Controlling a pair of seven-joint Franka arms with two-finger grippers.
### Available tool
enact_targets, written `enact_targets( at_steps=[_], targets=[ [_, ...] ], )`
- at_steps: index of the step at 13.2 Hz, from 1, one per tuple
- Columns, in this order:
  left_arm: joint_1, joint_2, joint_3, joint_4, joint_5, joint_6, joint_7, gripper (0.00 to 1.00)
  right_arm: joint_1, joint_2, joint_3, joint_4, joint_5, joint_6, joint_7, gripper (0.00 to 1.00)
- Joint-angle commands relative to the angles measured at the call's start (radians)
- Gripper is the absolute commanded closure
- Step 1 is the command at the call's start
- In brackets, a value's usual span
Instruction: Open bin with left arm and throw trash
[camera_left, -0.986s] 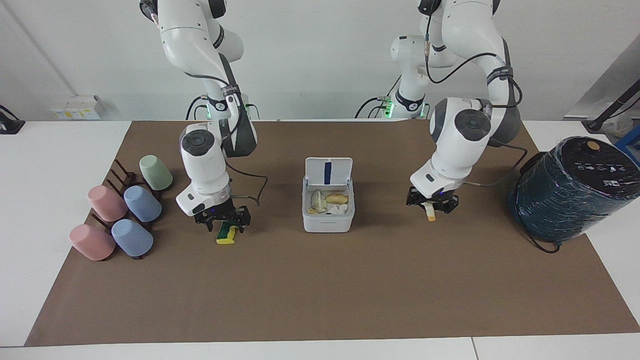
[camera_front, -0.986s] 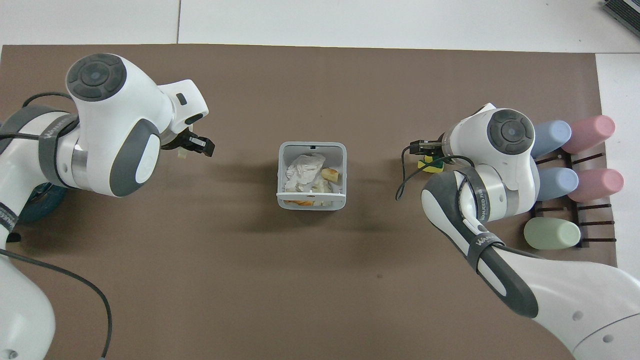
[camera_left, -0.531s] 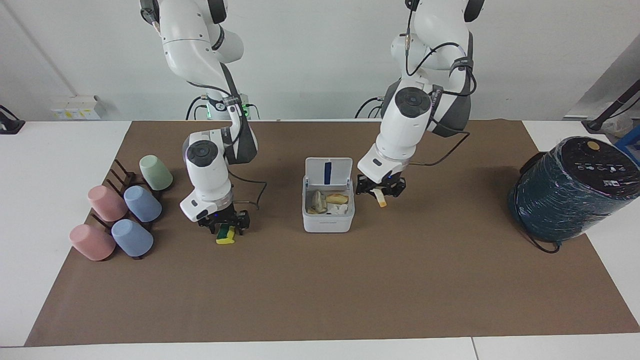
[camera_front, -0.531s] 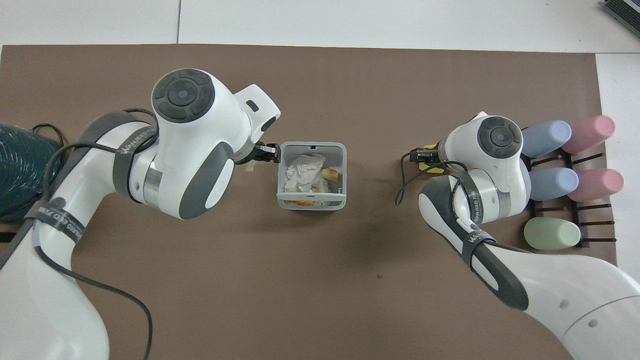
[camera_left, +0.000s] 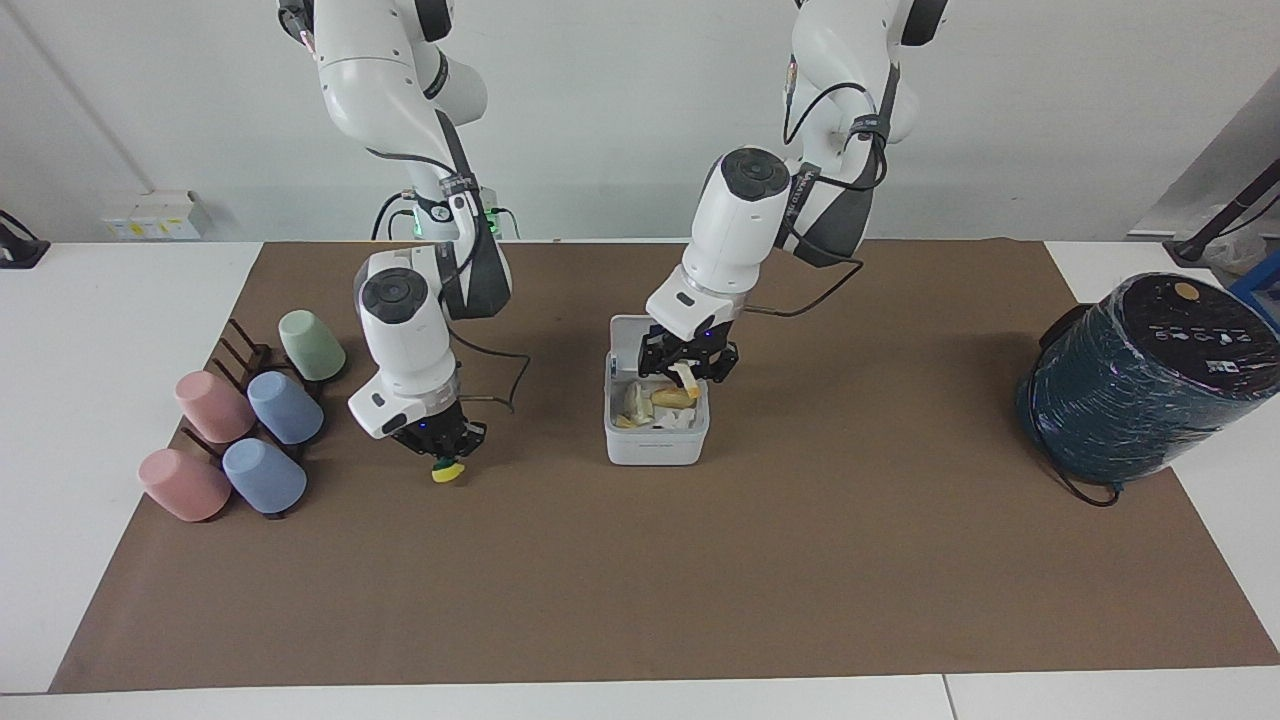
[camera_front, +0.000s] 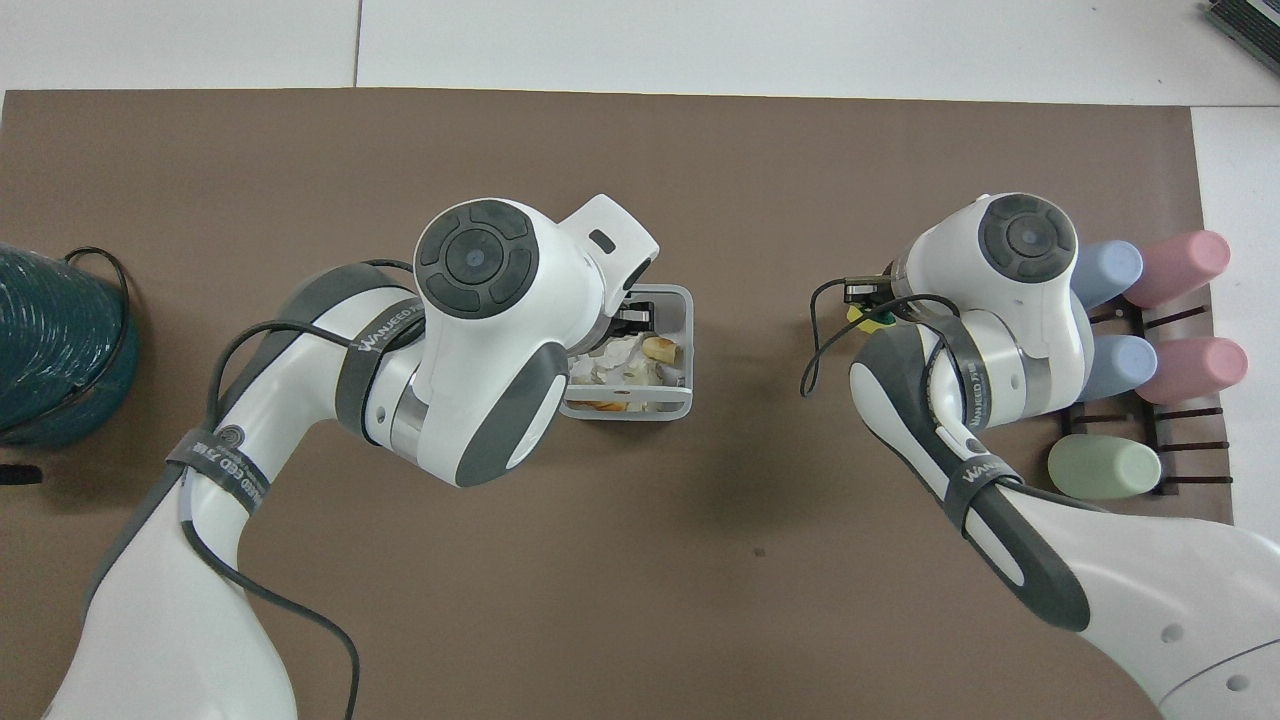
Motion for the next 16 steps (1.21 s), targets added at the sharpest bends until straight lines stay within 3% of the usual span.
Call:
enact_targets(
  at_steps=[1,4,9,11,13,16],
  targets=[
    [-0.026,0.000,0.016,-0.013,-0.012,0.024,-0.016,0.81,-0.010,-0.044,0.017,0.043,-0.004,-0.087,0.021,1.00],
    [-0.039,-0.002,0.016,-0.010,-0.012,0.025,-0.023,0.34,-0.004,-0.083,0.024,0.057,-0.003,-0.119,0.035,1.00],
    [-0.029,0.000,0.019,0.022,-0.012,0.003,-0.022,0.32,0.018,-0.098,0.037,0.079,-0.001,-0.124,0.093,1.00],
    [-0.017,-0.002,0.022,0.039,-0.006,-0.054,-0.020,0.33,0.018,-0.106,0.077,0.123,0.077,-0.165,0.127,1.00],
    [0.079,-0.002,0.022,0.102,0.003,-0.163,-0.005,0.33,0.018,-0.101,0.119,0.163,0.192,-0.167,0.199,1.00],
    [0.206,-0.008,0.022,0.206,0.003,-0.344,0.099,0.33,0.018,-0.103,0.164,0.157,0.237,-0.159,0.228,1.00]
  ],
)
